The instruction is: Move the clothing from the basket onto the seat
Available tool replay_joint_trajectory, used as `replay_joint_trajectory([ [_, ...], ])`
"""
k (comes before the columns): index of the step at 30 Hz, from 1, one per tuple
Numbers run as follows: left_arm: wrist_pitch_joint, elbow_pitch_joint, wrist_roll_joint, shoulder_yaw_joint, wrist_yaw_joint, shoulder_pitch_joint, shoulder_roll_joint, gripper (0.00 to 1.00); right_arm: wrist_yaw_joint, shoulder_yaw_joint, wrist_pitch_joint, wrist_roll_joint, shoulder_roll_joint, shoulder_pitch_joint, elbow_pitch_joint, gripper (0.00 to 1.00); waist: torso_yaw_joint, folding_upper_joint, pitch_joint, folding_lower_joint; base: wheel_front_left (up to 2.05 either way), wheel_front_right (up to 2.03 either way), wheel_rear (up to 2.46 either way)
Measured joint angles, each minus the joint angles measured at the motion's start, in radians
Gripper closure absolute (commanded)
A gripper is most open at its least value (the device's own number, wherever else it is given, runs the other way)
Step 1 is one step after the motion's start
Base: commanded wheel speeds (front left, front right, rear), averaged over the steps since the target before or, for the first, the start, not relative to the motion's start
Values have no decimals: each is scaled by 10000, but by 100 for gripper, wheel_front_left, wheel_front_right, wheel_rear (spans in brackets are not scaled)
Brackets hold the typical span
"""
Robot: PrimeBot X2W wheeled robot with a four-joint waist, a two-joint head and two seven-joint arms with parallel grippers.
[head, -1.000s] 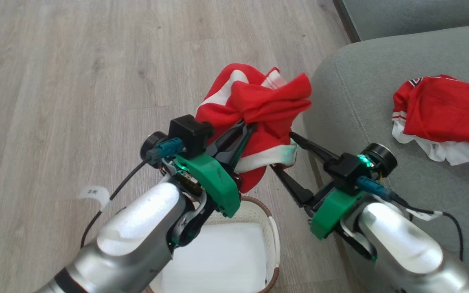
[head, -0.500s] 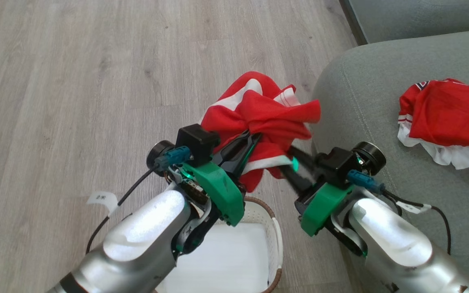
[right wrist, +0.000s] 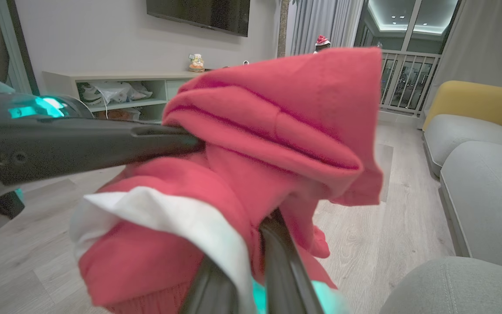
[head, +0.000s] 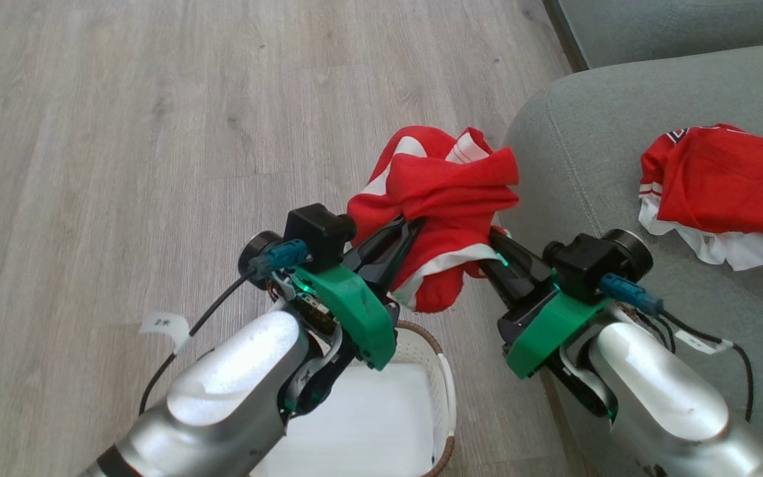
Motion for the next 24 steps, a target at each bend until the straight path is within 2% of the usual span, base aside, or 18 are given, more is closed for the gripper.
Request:
replay_joint_trajectory([
  [4,-56,10,0,-2,2,10,0,100,0,-322,0,0,-21,191,-228,100,-39,0,11,0,0,0,0],
  [5,-58,10,0,-2,2,17,0,77,0,-391,0,0,-29,218,-284,100,-51,0,15,0,0,0,0],
  [6,-79,8,0,-2,6,53,-4,0,0,-552,0,0,-54,251,-401,100,-70,0,24,0,0,0,0],
  [16,-121,25,-73,-2,176,182,21,0,0,-1661,0,-12,-337,686,-759,100,-288,0,41,0,0,0,0],
  [24,-349,-8,-71,-25,249,195,104,0,0,-2364,0,-105,-437,1037,-1112,100,-884,0,116,0,0,0,0],
])
